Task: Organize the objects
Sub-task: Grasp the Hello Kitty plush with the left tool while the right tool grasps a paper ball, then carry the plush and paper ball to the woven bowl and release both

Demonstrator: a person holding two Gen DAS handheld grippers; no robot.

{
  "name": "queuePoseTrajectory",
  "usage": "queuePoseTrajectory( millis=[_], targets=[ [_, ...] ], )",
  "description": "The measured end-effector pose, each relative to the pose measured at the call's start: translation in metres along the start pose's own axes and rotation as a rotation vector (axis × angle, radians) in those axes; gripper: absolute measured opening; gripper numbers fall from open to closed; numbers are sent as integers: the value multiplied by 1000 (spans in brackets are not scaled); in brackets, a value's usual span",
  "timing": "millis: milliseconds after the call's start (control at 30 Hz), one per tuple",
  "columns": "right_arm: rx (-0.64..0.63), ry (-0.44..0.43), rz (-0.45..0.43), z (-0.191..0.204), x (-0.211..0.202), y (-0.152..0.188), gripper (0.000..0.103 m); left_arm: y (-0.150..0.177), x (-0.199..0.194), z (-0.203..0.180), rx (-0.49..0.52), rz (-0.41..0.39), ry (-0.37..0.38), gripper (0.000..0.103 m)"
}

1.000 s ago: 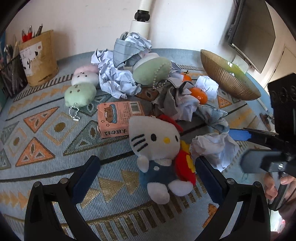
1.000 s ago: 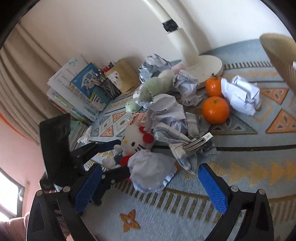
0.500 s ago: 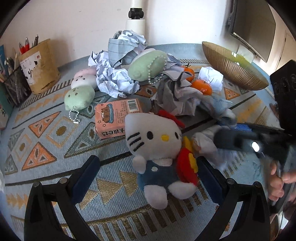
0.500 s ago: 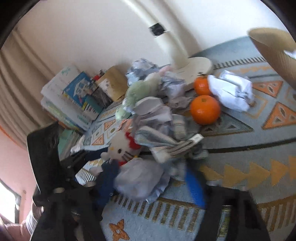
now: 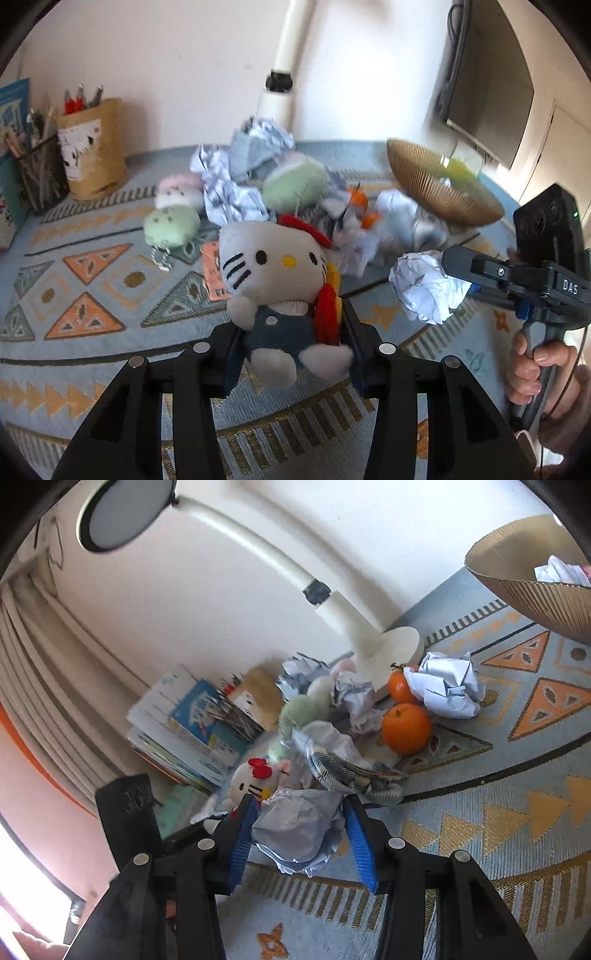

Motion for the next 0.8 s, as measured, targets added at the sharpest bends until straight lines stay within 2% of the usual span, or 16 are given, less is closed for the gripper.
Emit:
queuePoseTrajectory(
  millis=[67, 333, 800],
  targets=[
    [-6, -21, -14, 5, -2, -2, 47, -3, -4, -1, 3, -29, -2, 43],
    [-75, -109, -42, 27, -11, -3, 47, -7, -6, -3, 6, -45, -13, 43],
    [-45, -123, -60, 24, -14, -5, 47, -6, -8, 1, -6, -54, -20, 43]
  ],
)
Point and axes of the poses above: each gripper's, at about its wrist camera, not at the fingertips, and x roughly the way its jaws point, z to its left, y to its underside, the point moved 9 cm from there along x, roughly the way its jaws point, and after that the axes turned 3 degrees about -x, right-handed, at the moved point
